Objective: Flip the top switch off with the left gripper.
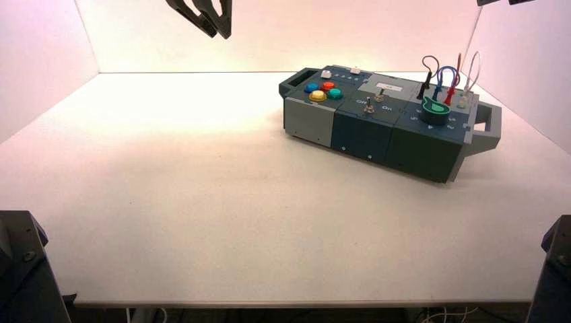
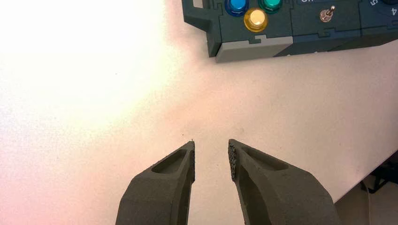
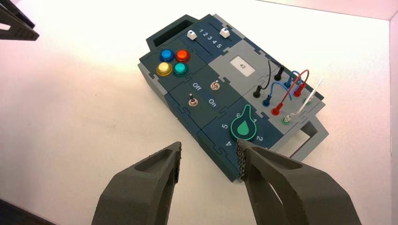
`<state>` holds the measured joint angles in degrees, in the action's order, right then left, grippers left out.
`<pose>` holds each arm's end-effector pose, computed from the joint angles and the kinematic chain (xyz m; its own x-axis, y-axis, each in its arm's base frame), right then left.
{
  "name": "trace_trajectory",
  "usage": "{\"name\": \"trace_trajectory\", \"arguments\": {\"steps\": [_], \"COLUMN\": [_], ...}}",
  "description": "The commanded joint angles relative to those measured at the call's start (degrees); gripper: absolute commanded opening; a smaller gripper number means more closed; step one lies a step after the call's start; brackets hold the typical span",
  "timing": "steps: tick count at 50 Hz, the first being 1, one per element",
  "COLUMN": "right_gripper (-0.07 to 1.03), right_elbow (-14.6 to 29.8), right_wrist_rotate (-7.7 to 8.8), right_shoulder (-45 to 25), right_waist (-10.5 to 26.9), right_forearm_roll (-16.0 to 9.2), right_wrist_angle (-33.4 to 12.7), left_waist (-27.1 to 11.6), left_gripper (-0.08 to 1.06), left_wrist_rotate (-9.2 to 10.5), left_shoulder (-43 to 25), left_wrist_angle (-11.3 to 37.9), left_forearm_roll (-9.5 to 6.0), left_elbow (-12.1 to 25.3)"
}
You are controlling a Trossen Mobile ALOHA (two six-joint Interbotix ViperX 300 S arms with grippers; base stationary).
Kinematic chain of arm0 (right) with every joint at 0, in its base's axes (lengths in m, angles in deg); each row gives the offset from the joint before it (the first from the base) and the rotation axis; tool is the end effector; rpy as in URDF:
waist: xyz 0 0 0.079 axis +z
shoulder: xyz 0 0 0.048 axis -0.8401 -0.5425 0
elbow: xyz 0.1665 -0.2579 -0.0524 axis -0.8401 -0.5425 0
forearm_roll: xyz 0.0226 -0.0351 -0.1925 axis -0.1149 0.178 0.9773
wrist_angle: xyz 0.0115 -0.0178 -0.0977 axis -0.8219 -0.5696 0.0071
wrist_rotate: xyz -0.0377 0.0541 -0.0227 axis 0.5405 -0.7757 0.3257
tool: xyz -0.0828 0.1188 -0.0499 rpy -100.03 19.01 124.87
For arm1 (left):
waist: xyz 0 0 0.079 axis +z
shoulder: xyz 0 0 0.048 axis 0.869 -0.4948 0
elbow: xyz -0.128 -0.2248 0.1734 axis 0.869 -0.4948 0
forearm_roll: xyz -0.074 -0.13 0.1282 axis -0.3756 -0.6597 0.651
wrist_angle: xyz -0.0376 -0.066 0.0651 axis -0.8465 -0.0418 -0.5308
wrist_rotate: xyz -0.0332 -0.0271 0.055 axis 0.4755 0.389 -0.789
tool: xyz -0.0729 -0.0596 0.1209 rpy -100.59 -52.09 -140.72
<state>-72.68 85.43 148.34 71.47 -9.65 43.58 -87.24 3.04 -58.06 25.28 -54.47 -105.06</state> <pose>0.2175 0.0752 0.1747 0.7019 0.2678 -0.6600 -0.3078 0.9497 0.0579 0.3167 -0.1909 0.1150 0.2915 -0.2837 -0.9136 0.6170 0.7856 -0.0471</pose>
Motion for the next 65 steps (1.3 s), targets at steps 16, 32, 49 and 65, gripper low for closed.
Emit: {"name": "trace_trajectory", "arguments": {"steps": [16, 32, 49, 65], "right_gripper": [0.62, 0.62, 0.62, 0.62], "right_elbow": [0.8, 0.8, 0.7, 0.7], "right_wrist_rotate": [-0.26, -0.62, -1.76, -5.19], "right_shoulder": [-0.3, -0.3, -0.1, -0.4], "right_waist": [-0.2, -0.2, -0.4, -3.3], "right_forearm_roll": [-0.2, -0.2, 0.6, 3.7], "right_wrist_angle": [0.4, 0.4, 0.7, 0.4], "left_waist": [-0.4, -1.6, -9.2, -13.4], "left_gripper": [0.40, 0.40, 0.40, 0.40], "left_wrist_rotate": [-0.26, -1.32, 0.53, 0.44], "left_shoulder": [0.7, 0.6, -14.7, -28.4], "left_wrist_angle": [0.0, -2.1, 4.4, 11.8], "left_forearm_roll": [0.00, -0.97, -1.76, -1.49], "left_elbow": [1.7, 2.1, 21.8, 36.8]}}
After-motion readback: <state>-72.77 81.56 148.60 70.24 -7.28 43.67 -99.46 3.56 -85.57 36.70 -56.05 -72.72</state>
